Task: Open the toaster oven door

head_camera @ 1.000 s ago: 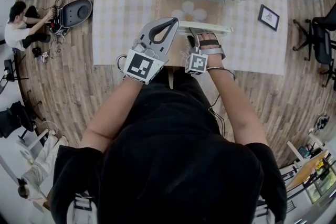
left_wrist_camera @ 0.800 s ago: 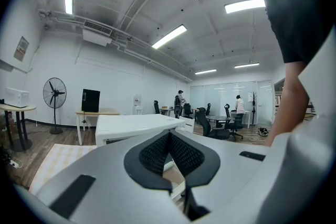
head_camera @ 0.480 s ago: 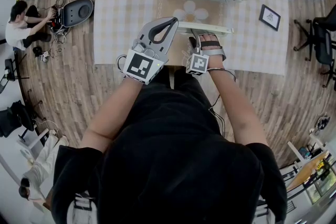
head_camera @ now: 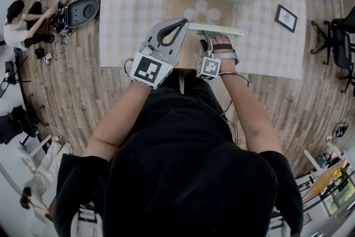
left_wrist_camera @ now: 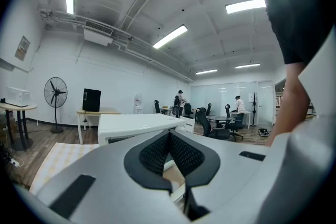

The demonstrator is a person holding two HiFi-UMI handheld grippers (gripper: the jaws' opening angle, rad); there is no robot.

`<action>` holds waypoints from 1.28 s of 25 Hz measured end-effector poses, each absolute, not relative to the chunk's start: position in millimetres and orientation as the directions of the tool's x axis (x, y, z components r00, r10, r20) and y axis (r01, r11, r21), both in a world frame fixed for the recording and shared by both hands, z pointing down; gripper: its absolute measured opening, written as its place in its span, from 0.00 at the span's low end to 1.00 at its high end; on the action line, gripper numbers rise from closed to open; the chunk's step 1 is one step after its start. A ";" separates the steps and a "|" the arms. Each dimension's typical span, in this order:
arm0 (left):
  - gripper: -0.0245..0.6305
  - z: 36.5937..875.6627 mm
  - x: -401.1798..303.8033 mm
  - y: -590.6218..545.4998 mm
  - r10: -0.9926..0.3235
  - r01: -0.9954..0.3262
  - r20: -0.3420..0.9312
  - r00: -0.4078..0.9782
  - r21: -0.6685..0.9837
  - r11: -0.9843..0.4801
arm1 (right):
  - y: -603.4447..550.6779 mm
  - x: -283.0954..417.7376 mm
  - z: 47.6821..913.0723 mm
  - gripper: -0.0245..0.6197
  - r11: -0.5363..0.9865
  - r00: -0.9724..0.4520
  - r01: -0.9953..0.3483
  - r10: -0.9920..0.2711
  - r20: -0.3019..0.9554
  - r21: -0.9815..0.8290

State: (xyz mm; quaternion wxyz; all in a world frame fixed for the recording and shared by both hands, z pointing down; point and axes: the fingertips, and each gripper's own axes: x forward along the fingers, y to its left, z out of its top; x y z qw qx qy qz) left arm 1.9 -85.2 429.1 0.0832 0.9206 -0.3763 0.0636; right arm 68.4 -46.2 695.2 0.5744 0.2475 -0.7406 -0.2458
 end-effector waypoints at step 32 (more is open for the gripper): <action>0.06 433.4 4.3 -88.0 -0.678 -0.696 0.167 0.716 0.095 -0.712 | -33.7 74.0 704.8 0.44 0.772 -0.209 -0.099 -0.633 0.745 0.628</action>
